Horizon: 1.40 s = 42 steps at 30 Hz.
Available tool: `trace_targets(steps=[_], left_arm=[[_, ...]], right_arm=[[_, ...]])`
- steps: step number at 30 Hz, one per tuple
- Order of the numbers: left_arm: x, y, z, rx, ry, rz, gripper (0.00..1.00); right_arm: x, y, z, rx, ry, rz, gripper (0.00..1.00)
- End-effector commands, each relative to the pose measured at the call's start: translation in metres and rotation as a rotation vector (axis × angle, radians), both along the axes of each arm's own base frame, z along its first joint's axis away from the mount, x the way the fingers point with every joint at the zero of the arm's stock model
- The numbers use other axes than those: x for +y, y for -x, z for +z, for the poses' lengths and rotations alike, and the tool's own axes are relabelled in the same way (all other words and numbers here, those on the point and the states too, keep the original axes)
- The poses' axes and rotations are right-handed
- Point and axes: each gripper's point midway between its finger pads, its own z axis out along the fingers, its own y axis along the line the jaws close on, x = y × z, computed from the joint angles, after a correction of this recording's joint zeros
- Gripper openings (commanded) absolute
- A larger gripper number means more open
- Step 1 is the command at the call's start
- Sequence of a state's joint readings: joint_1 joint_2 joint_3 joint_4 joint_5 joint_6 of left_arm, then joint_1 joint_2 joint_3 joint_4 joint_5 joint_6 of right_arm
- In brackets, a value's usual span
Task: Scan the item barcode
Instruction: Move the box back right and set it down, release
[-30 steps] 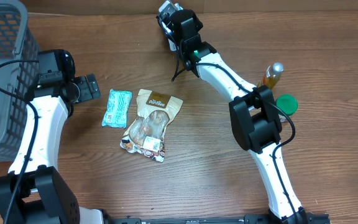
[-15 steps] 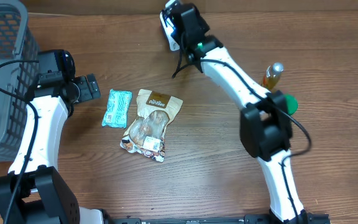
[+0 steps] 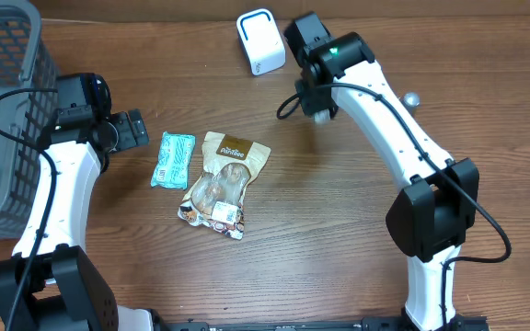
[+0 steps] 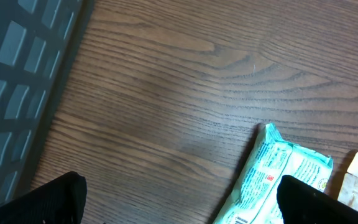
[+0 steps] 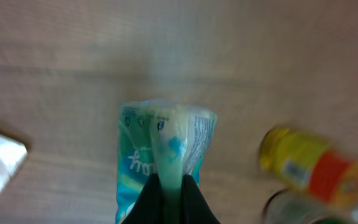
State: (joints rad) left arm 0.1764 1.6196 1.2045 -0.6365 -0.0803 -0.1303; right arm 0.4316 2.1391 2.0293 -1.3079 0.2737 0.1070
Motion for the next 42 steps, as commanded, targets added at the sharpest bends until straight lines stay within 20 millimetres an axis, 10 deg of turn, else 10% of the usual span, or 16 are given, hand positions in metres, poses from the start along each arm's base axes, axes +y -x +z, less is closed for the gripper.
trace_targets(steps=[1,16,18,23,42], left_arm=[[-0.001,-0.005,0.013,-0.032,-0.015,-0.014,1.0],[-0.001,-0.005,0.013,-0.032,-0.015,-0.014,1.0],[-0.001,-0.005,0.013,-0.032,-0.015,-0.014,0.99],[-0.001,-0.005,0.013,-0.032,-0.015,-0.014,0.99],[-0.001,-0.005,0.013,-0.032,-0.015,-0.014,0.99]], right_arm=[[0.001,0.023,-0.034,0.139,-0.078,-0.06,0.04],[-0.028,0.078,-0.092,0.351,0.018,-0.087,0.05],[-0.027,0.076,-0.092,0.341,0.015,-0.086,0.34],[-0.02,0.057,-0.094,0.265,-0.019,-0.087,0.53],[0.044,0.059,-0.095,0.266,-0.244,-0.056,0.34]])
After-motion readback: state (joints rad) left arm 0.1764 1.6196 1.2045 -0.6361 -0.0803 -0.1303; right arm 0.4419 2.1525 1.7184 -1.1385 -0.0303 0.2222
